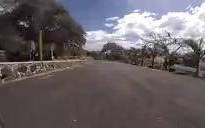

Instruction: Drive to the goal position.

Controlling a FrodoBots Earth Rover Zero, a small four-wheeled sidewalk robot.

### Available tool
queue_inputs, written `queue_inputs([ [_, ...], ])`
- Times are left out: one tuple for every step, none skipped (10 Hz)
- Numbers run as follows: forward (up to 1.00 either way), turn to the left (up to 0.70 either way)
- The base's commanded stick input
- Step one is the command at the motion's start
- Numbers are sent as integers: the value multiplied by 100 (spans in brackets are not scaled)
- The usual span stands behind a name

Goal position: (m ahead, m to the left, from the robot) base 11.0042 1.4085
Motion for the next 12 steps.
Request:
queue_inputs([
  [85, 1],
  [85, 1],
  [85, 1],
  [85, 1],
  [85, 1],
  [85, 1],
  [85, 1],
  [85, 1],
  [85, 1],
  [85, 1],
  [85, 1],
  [85, 1],
])
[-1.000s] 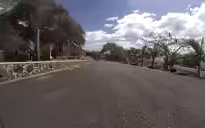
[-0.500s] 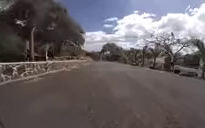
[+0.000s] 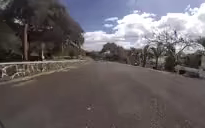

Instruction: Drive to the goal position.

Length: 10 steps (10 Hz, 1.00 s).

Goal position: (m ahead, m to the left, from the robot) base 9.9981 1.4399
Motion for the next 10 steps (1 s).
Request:
queue_inputs([
  [85, 1],
  [85, 1],
  [85, 1],
  [85, 1],
  [85, 1],
  [85, 1],
  [85, 1],
  [85, 1],
  [85, 1],
  [85, 1],
])
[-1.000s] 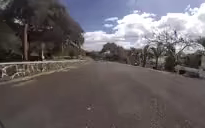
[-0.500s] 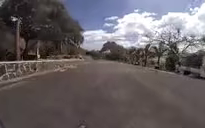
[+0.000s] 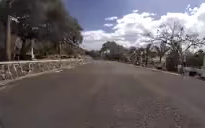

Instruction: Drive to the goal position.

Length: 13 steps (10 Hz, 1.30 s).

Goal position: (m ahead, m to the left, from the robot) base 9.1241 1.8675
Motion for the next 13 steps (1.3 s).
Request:
queue_inputs([
  [85, 1],
  [85, 1],
  [85, 1],
  [85, 1],
  [85, 1],
  [85, 1],
  [85, 1],
  [85, 18],
  [85, 27],
  [85, 1],
  [85, 1],
  [85, 1],
  [85, 1],
])
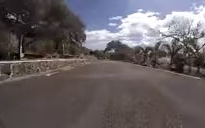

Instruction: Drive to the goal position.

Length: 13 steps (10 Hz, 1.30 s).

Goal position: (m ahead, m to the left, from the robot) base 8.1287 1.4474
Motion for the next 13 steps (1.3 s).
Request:
queue_inputs([
  [85, 1],
  [85, 1],
  [85, 1],
  [85, 1],
  [85, 1],
  [85, 1],
  [85, 1],
  [85, 1],
  [85, 1],
  [85, 1],
  [85, 1],
  [85, 1],
  [85, 1],
])
